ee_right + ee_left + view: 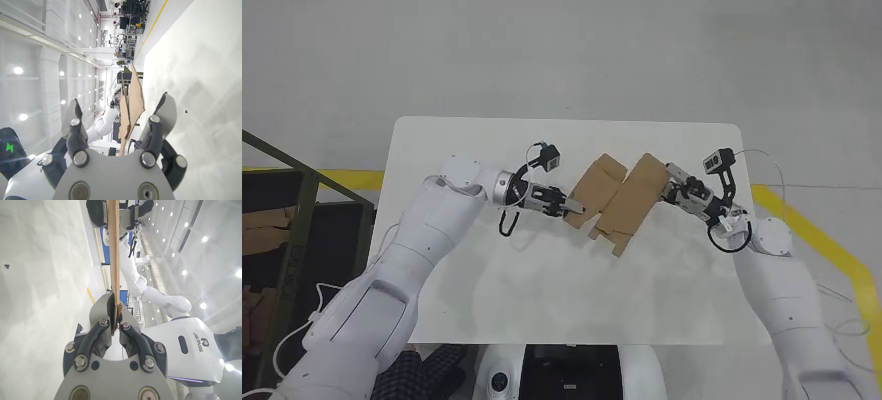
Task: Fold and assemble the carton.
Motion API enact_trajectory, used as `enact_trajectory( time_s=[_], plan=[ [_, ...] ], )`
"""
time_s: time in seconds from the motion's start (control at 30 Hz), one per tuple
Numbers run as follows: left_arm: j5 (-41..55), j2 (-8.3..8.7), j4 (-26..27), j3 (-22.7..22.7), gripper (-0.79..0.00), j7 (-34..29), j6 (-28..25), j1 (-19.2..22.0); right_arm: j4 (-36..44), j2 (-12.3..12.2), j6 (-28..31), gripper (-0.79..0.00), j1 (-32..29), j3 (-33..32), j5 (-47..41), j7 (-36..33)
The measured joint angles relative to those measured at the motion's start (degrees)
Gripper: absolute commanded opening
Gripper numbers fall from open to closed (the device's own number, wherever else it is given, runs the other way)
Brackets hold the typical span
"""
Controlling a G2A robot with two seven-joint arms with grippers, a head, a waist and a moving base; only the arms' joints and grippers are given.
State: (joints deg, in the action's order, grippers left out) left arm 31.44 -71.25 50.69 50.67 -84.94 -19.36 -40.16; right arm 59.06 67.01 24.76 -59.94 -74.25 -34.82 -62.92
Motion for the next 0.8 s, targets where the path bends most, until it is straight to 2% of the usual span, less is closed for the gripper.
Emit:
enact_trajectory(
  time_s=[0.17,0.33,0.57,0.63,0.8],
  plan=[
    [0.87,-0.07,0.53,-0.52,-0.785,0.05,-0.04,0.01,-1.04,0.07,0.1,-0.548,0.58,0.32,0.08,-0.27],
    [0.29,0.0,0.92,-1.24,-0.785,-0.12,0.11,0.22,-1.8,0.12,0.16,-0.662,1.01,0.31,-0.25,-0.07],
    [-0.11,0.08,0.7,-1.82,-0.785,0.45,-0.43,0.37,-2.14,0.03,0.19,-0.705,1.44,0.45,0.54,-0.91],
    [0.07,0.1,0.71,-1.93,-0.785,0.48,-0.47,0.43,-2.04,0.01,0.13,-0.785,1.44,0.52,0.7,-1.14],
    [0.84,0.1,0.58,-2.1,-0.785,0.44,-0.43,0.61,-2.0,-0.06,0.02,-0.785,1.35,0.71,1.35,-1.39]
  ],
)
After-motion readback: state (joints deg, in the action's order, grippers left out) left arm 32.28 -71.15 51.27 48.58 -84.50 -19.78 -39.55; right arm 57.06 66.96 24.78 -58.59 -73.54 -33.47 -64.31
